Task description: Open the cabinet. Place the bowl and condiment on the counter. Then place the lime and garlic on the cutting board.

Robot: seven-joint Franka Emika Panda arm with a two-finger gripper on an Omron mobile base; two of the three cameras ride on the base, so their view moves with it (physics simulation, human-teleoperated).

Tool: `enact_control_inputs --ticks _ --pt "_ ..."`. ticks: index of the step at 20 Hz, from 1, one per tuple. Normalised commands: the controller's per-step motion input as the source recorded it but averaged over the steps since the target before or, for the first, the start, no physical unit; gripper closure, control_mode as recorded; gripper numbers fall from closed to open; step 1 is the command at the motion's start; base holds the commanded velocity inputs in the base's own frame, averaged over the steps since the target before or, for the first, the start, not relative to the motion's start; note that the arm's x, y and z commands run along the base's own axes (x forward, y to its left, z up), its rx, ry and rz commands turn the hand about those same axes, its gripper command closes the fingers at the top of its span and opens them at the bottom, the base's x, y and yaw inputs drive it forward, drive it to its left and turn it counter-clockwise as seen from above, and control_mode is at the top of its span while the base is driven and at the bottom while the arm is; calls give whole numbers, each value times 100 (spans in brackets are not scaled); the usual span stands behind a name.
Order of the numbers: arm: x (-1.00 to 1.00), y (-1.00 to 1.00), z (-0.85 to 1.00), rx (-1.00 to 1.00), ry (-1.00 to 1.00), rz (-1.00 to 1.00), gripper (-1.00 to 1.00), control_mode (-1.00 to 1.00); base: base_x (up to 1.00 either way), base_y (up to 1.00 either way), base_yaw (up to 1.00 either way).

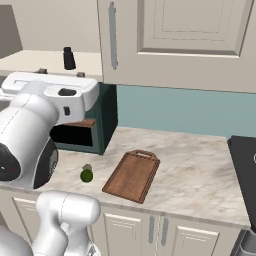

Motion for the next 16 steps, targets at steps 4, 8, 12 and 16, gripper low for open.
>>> enact_control_inputs --ticks 4,8,12,16 --pt "18 -17 0 -7 -9 0 -100 -100 0 0 0" --pt "31 0 0 -13 -2 0 -100 -100 0 0 0" --pt "42 0 0 -14 5 -1 -100 -100 0 0 0" --pt "39 0 0 -7 17 -1 -100 -100 0 0 0"
